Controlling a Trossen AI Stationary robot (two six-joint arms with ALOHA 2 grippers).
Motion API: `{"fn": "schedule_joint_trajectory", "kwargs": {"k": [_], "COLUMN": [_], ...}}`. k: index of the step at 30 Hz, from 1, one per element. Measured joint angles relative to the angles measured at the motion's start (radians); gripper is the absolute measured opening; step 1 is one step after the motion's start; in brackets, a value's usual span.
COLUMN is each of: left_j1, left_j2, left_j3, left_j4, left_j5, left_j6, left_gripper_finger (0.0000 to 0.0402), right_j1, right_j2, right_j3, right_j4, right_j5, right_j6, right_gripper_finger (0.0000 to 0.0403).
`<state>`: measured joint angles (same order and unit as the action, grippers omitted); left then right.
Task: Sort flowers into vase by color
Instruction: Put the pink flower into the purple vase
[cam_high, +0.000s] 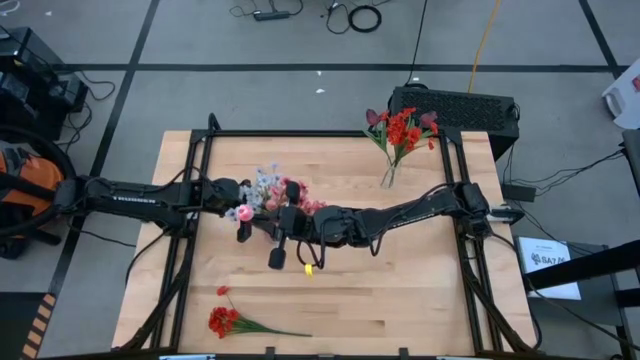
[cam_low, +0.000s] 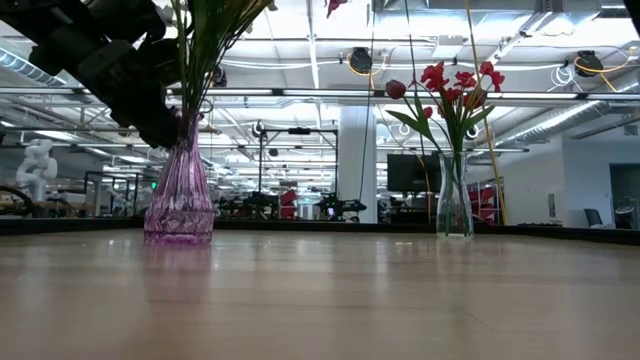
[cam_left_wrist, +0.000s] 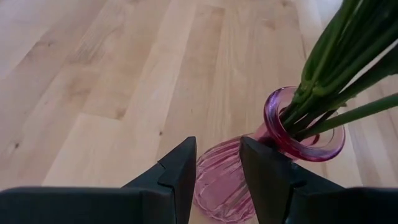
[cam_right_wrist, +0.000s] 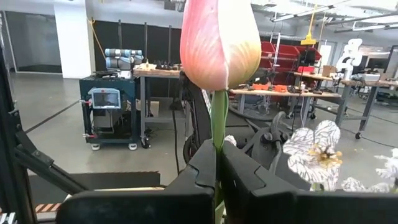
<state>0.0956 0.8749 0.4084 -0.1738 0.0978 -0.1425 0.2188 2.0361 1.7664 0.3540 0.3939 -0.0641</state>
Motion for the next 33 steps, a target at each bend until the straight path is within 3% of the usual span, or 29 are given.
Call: {"fn": "schedule_joint_trajectory", "kwargs": {"k": [6, 20, 33], "left_j1": [-0.001, 0.000, 0.000], "left_j2": [0.000, 0.000, 0.000], "left_j3": [0.000, 0.000, 0.000], "left_j4": [0.000, 0.000, -0.053], "left_j5": [0.011, 0.005, 0.005], "left_j6": [0.001, -0.001, 0.000], "left_gripper_finger": [0.0134, 0.0134, 0.0134], "right_j1": [-0.002, -0.003, 0.001], "right_j2": [0.000, 0.043, 0.034], "right_j3": [-0.001, -0.001, -0.002], "right_j4": [0.061, 0.034, 0.149], "right_j5": [0.000, -0.004, 0.008], "right_j6": [-0.090, -0.080, -0.154], "right_gripper_finger": [0.0000, 0.0000, 0.0000]}}
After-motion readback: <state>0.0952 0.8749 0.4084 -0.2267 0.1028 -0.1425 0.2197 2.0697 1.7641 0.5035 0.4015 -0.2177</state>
